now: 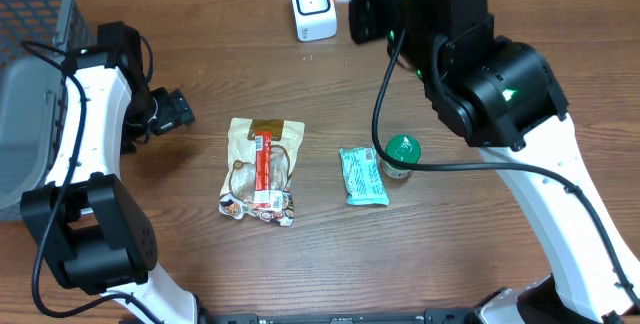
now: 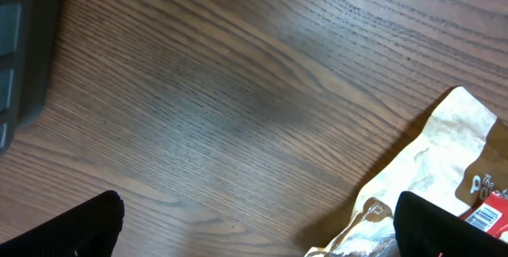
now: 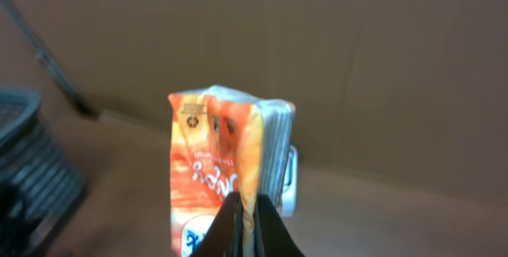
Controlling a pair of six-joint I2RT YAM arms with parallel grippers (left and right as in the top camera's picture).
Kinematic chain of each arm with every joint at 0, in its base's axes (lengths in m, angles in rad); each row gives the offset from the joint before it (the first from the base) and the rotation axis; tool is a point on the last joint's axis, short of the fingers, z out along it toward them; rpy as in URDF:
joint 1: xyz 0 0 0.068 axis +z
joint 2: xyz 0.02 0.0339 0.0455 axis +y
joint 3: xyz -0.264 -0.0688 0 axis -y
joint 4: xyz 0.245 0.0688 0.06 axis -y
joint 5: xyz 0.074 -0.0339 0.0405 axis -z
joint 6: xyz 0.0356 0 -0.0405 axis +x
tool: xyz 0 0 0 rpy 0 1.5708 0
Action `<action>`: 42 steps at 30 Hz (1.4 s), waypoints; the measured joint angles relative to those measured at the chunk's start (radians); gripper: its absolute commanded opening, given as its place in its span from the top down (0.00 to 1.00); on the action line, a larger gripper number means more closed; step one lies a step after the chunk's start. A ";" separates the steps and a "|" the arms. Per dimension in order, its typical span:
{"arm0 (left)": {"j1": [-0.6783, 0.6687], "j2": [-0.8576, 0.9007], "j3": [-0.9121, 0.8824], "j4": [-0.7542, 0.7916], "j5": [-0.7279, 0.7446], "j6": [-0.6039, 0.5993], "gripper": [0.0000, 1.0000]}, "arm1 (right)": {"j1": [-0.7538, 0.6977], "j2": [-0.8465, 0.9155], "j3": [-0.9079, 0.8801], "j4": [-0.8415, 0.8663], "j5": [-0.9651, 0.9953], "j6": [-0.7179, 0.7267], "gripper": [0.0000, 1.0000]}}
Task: Scan the item barcode
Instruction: 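Carry the orange packet right with the right gripper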
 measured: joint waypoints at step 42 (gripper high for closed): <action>0.000 0.000 0.000 0.000 -0.001 0.000 0.00 | -0.054 0.894 0.003 0.866 0.227 -0.948 0.96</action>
